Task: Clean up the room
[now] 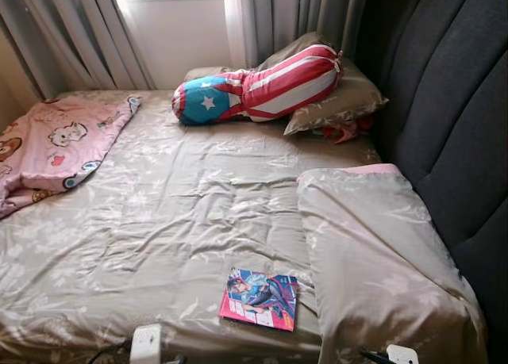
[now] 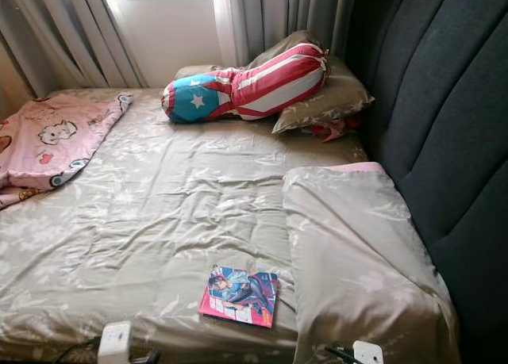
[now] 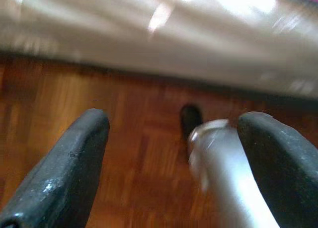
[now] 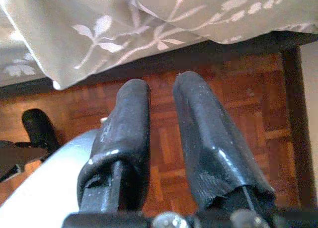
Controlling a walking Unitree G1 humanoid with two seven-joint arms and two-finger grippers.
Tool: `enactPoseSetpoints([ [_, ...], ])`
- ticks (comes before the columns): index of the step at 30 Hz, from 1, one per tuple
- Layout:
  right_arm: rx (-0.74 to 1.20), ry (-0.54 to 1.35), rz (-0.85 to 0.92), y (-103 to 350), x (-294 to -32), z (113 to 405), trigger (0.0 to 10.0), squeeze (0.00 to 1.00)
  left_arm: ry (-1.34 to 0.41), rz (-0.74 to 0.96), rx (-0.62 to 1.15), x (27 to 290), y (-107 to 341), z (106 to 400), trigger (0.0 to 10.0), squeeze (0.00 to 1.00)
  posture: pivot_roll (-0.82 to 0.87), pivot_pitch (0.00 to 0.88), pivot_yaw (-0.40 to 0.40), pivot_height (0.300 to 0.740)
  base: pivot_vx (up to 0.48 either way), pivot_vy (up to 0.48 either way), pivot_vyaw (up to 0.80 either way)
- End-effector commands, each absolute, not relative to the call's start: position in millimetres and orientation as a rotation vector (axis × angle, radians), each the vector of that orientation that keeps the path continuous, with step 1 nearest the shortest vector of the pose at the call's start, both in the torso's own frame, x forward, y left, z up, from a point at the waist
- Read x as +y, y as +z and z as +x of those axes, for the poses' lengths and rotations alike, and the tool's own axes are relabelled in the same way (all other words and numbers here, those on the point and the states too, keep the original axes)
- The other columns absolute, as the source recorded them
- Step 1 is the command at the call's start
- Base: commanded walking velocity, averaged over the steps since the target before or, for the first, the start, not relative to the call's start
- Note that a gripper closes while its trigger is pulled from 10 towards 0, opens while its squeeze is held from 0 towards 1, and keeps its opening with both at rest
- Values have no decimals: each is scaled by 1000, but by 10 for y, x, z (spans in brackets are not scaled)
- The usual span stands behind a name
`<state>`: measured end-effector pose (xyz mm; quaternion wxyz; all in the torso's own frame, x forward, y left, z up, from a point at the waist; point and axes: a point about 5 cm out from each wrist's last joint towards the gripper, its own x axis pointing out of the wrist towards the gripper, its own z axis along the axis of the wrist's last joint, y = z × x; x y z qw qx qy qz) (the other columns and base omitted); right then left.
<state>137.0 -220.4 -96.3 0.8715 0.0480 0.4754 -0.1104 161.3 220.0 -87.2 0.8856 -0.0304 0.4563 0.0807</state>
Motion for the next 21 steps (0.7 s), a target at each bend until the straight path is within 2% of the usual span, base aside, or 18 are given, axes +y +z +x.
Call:
enactPoseSetpoints([
  [1, 998, -231, 109, -974, -2195, 1344, 10000, 0, 171, -58, 967, 2251, -884, 1561, 10000, 0, -86, 0, 40, 740, 0, 337, 0],
  [6, 987, -222, 84, -963, -2222, 1349, 10000, 0, 120, -20, 1000, 2280, -919, 1444, 10000, 0, -80, 0, 49, 740, 0, 373, 86],
  [11, 1002, -162, 59, -971, -2172, 1358, 10000, 0, 187, -32, 1001, 2457, -895, 1392, 10000, 0, -87, 0, 32, 740, 0, 370, 700],
  [16, 1001, -175, 86, -974, -2127, 1382, 10000, 0, 229, -35, 1004, 2613, -867, 1342, 10000, 0, -96, 0, 50, 740, 0, 369, 0],
  [21, 985, -185, 100, -971, -2057, 1422, 10000, 0, 201, -26, 972, 2502, -843, 1498, 10000, 0, -105, 0, 73, 740, 0, 368, 0],
])
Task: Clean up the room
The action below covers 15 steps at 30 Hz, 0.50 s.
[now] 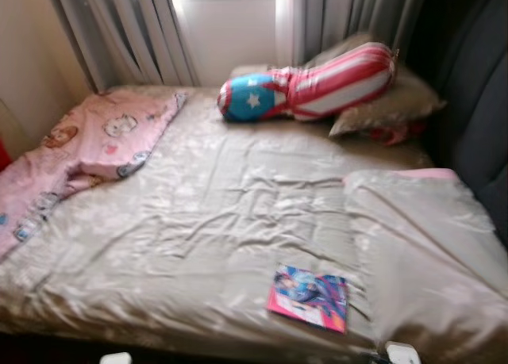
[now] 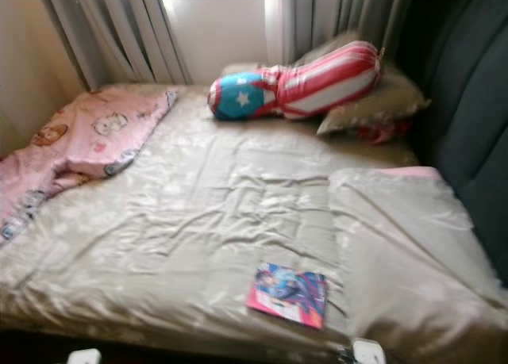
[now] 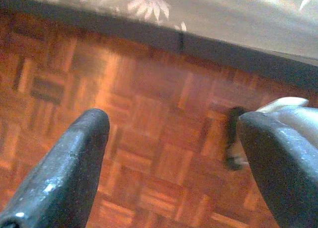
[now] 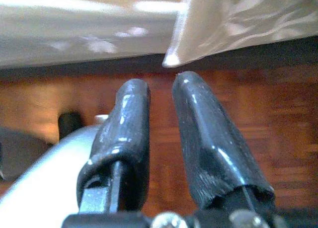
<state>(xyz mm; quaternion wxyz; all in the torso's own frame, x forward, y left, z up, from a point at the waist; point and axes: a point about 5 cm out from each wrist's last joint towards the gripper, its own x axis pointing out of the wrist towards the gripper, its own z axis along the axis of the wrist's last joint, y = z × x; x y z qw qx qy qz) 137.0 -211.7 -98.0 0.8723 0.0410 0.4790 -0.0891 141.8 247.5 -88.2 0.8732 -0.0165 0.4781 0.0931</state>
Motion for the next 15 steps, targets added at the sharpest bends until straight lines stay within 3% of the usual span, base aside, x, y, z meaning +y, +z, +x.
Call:
enactPoseSetpoints([
  [1, 983, -189, 106, -973, -2042, 1423, 10000, 0, 199, -23, 969, 2499, -840, 1508, 10000, 0, -104, 0, 74, 740, 0, 368, 0],
  [15, 1017, -138, 76, -1009, -1950, 1368, 10000, 0, 201, -23, 972, 2466, -857, 1487, 10000, 0, -87, 0, 62, 740, 0, 369, 0],
])
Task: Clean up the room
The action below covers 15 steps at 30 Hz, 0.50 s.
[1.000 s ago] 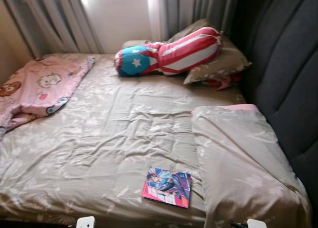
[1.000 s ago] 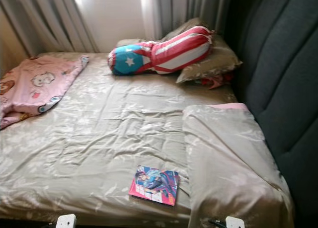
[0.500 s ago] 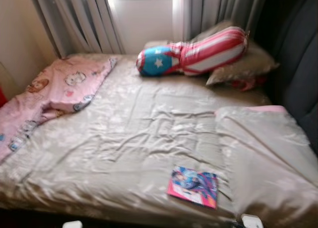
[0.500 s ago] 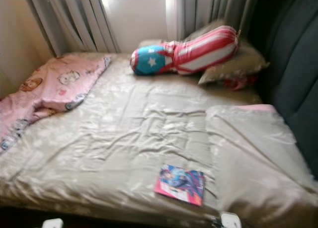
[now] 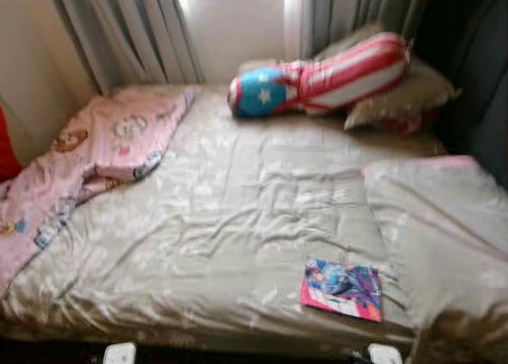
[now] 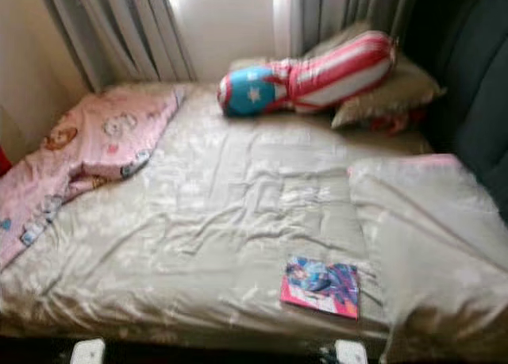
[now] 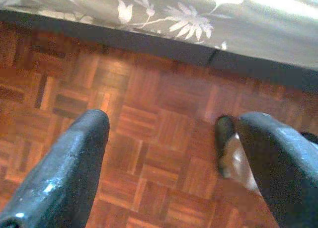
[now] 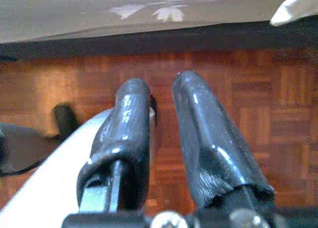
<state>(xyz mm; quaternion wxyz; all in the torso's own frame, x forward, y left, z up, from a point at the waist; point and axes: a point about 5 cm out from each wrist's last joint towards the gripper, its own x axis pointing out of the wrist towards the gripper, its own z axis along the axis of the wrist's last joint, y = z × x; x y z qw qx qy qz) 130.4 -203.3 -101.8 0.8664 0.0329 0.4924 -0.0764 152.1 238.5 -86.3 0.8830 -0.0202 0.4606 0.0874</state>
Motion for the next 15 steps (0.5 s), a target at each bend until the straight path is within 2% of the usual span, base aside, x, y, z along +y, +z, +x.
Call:
enactPoseSetpoints([
  [1, 1018, -137, 75, -1010, -1950, 1366, 10000, 0, 199, -23, 974, 2461, -860, 1484, 10000, 0, -87, 0, 61, 740, 0, 356, 0],
  [15, 1022, -124, 69, -1009, -1970, 1360, 10000, 0, 210, -39, 962, 2448, -859, 1492, 10000, 0, -48, 0, 36, 740, 0, 342, 0],
])
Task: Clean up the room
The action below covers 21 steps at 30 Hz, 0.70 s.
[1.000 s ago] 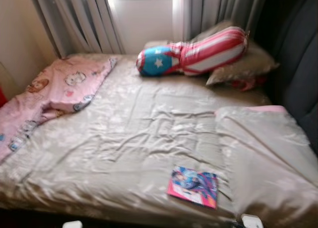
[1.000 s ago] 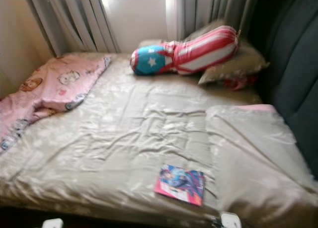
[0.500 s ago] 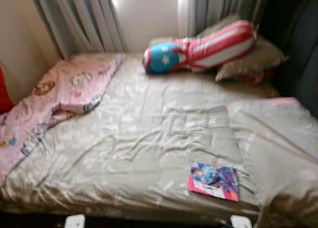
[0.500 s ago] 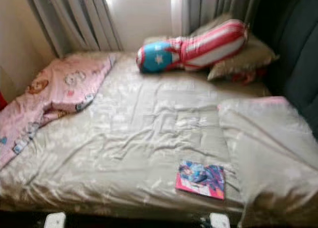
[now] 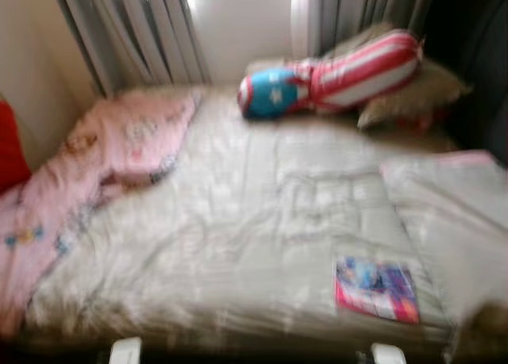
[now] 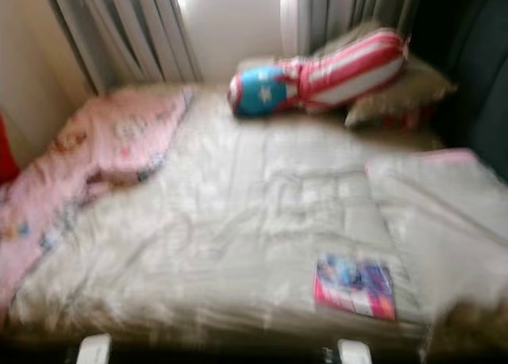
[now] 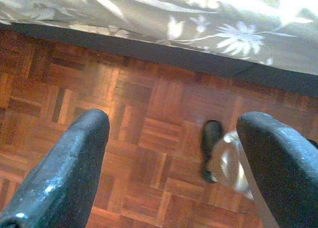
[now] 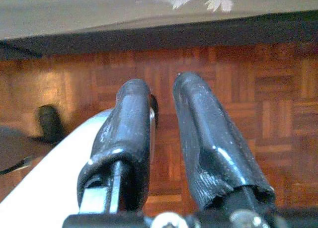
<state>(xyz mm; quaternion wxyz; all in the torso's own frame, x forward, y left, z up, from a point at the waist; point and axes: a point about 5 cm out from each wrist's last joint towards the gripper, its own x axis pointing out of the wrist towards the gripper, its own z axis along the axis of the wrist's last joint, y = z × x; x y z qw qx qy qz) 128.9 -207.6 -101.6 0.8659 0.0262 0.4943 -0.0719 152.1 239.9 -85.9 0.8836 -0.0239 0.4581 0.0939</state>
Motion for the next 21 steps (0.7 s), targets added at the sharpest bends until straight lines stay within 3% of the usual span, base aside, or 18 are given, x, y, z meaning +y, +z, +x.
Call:
enactPoseSetpoints([
  [1, 1022, -123, 68, -1008, -1971, 1361, 10000, 0, 211, -39, 962, 2447, -860, 1490, 10000, 0, -48, 0, 36, 740, 0, 334, 0],
  [10, 1022, -92, 46, -1004, -1970, 1370, 10000, 0, 211, -37, 964, 2440, -864, 1484, 10000, 0, -47, 0, 29, 740, 0, 399, 0],
  [16, 1016, -101, 50, -1001, -1983, 1370, 10000, 0, 204, -39, 967, 2415, -872, 1482, 10000, 0, -60, 0, 32, 740, 0, 393, 779],
  [21, 1017, -104, 54, -1002, -1979, 1372, 10000, 0, 199, -38, 968, 2409, -871, 1488, 10000, 0, -64, 0, 33, 740, 0, 389, 0],
])
